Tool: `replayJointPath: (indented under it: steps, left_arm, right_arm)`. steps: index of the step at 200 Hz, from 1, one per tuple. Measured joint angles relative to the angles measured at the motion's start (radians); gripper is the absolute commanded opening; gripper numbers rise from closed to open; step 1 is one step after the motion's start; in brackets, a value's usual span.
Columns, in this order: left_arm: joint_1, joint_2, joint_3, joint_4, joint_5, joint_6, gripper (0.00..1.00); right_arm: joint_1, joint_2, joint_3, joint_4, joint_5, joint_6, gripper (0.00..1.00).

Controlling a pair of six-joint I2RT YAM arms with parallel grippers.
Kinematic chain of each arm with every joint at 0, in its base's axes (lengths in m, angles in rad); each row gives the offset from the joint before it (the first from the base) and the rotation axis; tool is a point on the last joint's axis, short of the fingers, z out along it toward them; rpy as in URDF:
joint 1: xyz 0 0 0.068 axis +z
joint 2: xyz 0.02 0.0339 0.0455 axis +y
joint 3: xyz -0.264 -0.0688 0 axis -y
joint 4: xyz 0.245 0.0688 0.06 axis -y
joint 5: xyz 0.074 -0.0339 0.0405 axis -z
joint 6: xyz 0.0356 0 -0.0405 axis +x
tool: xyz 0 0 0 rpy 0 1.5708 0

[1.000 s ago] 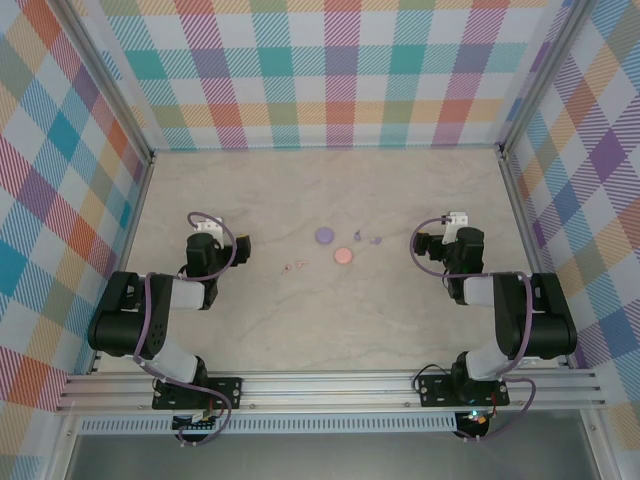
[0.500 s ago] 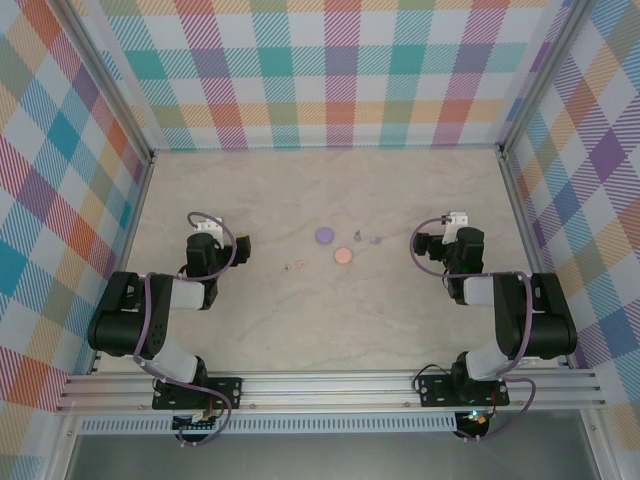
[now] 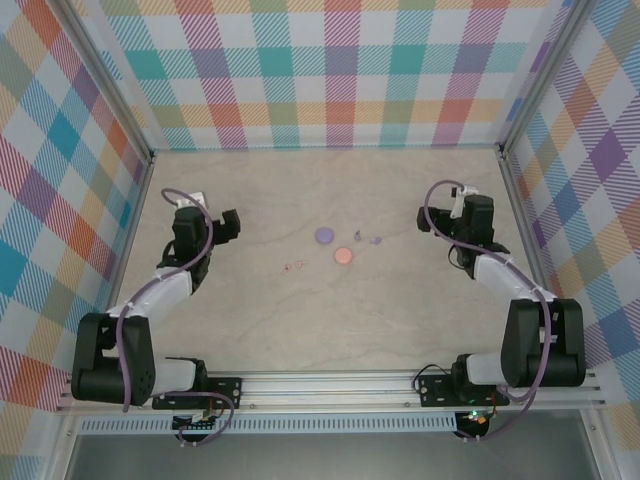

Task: Insert wireless bluetooth earbuds into charging case

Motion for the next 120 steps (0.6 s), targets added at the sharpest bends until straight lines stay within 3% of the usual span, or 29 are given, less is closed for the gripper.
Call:
replayJointPath:
  steps: [31,74,106,120]
  left_arm:
    - [0.0,0.035,0.182,-0.258,0.098,-0.113,1.0]
    - [-0.038,0.195,0.337,-0.433,0.259,-0.233,1.0]
    - [-0.128,0.338,0.452,-0.505,0.362,-0.281,0.8]
    - [-0.162,0.394,0.499,-0.52,0.402,-0.298,0.72]
  right_arm:
    - [0.0,0.066,0.163,-0.242,-0.094,0.06,1.0]
    - [0.053,0.225,0.33,-0.409,-0.272,0.118,1.0]
    - [0.162,0.344,0.462,-0.48,-0.351,0.129,1.0]
    - [0.204,0.39,0.515,-0.503,-0.372,0.129,0.95]
